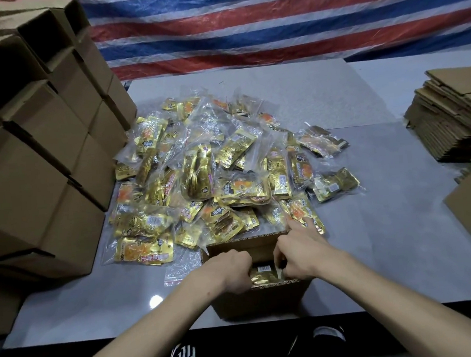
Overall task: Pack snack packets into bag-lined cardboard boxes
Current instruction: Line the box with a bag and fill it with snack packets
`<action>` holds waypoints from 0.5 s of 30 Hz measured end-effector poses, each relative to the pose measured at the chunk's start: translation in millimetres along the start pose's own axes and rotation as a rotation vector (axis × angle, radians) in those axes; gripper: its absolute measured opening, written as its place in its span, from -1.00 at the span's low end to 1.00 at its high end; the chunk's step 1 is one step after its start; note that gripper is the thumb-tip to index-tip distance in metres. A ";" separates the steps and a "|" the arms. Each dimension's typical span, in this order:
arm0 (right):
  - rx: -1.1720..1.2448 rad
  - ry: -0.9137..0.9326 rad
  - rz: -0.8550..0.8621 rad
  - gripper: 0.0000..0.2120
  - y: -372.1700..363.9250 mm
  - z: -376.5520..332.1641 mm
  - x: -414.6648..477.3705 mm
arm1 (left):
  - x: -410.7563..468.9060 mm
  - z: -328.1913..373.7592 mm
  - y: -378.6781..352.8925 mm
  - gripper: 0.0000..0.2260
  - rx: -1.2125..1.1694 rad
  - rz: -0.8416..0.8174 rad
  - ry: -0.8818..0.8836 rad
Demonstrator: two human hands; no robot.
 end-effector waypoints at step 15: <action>0.070 0.048 0.074 -0.44 1.6 7.0 -9.6 | 16.3 27.7 4.0 -0.67 0.457 0.200 -0.216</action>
Point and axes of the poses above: each hand's wrist, its own x-axis towards the middle knuckle, its own y-axis out of the back of the hand, z = x × y, the point moved 10 cm from there along x, towards the middle knuckle, and after that the axes turned 2 degrees about -y, right-handed, at the moved point
